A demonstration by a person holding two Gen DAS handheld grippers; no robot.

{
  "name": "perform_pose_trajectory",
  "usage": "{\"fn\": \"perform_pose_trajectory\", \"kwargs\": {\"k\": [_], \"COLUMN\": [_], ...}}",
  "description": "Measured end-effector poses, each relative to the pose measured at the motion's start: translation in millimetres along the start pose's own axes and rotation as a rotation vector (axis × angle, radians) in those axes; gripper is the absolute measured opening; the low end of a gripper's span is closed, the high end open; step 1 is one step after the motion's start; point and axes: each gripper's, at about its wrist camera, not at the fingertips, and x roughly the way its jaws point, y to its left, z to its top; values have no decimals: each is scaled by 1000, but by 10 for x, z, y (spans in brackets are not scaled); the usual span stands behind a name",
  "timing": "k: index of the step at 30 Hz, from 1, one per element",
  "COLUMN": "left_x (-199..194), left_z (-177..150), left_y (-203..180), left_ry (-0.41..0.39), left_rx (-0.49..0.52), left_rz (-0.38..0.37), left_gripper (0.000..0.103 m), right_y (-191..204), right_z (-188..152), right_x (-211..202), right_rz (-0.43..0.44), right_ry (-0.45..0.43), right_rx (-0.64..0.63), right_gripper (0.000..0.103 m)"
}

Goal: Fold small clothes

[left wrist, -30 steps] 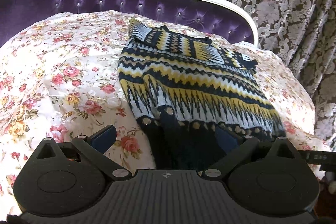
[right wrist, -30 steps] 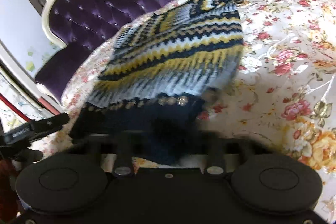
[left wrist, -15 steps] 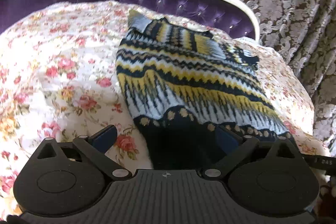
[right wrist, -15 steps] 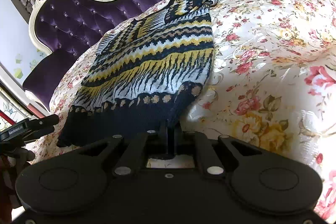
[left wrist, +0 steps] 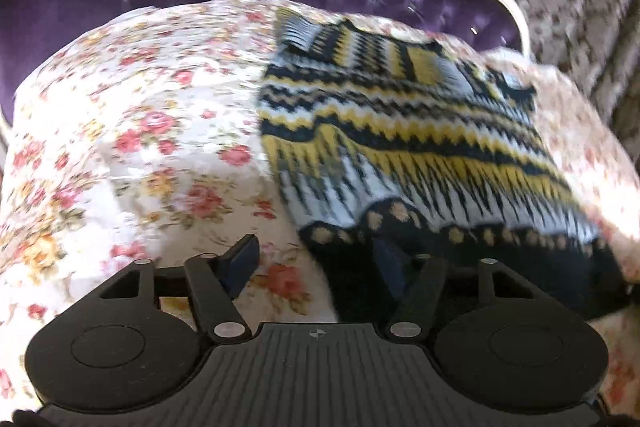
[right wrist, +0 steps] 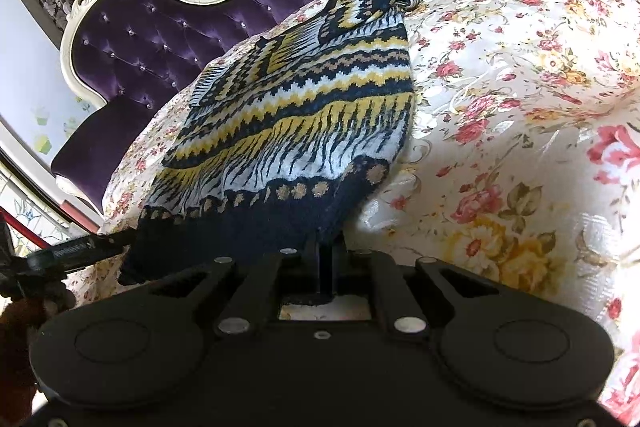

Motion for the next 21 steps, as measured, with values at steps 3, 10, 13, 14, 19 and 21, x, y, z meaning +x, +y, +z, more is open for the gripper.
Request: {"fn": "perform_pose_trajectory", "kwargs": {"k": [3,10,13,14,19,21], "left_x": [82,116,-97,-173,-226,-146], "left_z": [-16,21,62,85,76,37], "left_y": [-158,20,172,235,411,398], "left_ry": [22,21,-47,-59,-41,-7], "left_rx": [78,-77,-154,-166,-213,-211], "left_rz": [0,-117,-117,-130,-146,-147], "left_gripper": [44,8,8,8,8,9], "right_y": [-12,-11,13,21,105,101], "right_z": [1,6,19,27,41,40], "right_x": [-1,-4,-74,-93,-25,30], "right_rz": [11,23,28,34,45,35], "right_ry": [-4,-7,-31,-36,9,25], "right_rx": [11,15,14,12,-18,-13], "right_gripper": [14,14,14,14,14,14]}}
